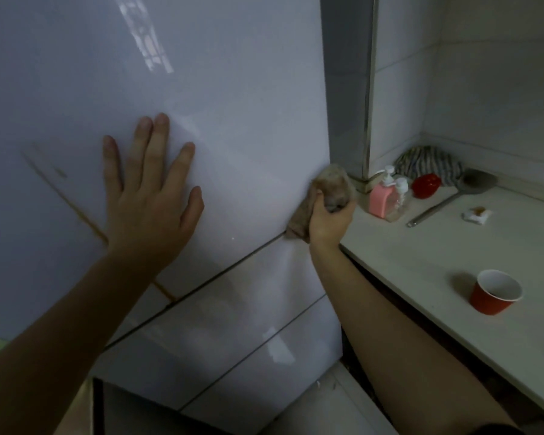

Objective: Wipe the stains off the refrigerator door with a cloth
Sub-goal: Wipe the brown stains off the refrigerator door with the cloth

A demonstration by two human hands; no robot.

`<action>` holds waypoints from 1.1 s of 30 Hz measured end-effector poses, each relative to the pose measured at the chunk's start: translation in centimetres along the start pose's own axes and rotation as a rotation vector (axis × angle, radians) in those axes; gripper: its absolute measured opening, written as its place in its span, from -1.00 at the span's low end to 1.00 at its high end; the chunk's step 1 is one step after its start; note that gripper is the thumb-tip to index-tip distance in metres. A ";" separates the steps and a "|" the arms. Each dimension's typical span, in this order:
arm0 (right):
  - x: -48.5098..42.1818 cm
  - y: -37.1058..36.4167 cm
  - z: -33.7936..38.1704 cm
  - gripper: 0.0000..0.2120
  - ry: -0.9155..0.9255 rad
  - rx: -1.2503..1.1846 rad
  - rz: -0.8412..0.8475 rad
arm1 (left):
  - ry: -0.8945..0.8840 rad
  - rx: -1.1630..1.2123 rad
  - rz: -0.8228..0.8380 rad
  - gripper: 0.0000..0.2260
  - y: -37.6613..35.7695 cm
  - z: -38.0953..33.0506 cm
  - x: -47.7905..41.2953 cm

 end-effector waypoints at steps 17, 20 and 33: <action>1.2 -1.0 1.7 -0.48 0.044 0.087 0.030 | -0.007 -0.006 -0.025 -0.54 -0.3 0.1 0.1; -2.5 0.6 2.8 -0.54 0.046 0.028 -0.026 | -0.010 -0.006 -0.022 -0.54 -0.4 0.0 0.1; 13.2 -6.6 -1.6 -0.40 0.027 0.061 0.317 | 0.006 -0.023 0.000 -0.54 -0.4 -0.1 0.0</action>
Point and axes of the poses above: each hand's wrist, its own x-axis away from the middle knuckle, its own y-axis out of the back of the hand, z = x × y, the point moved 7 cm from there along -x, towards the middle knuckle, and after that the axes turned 15 degrees about z, right-handed, at the moved point
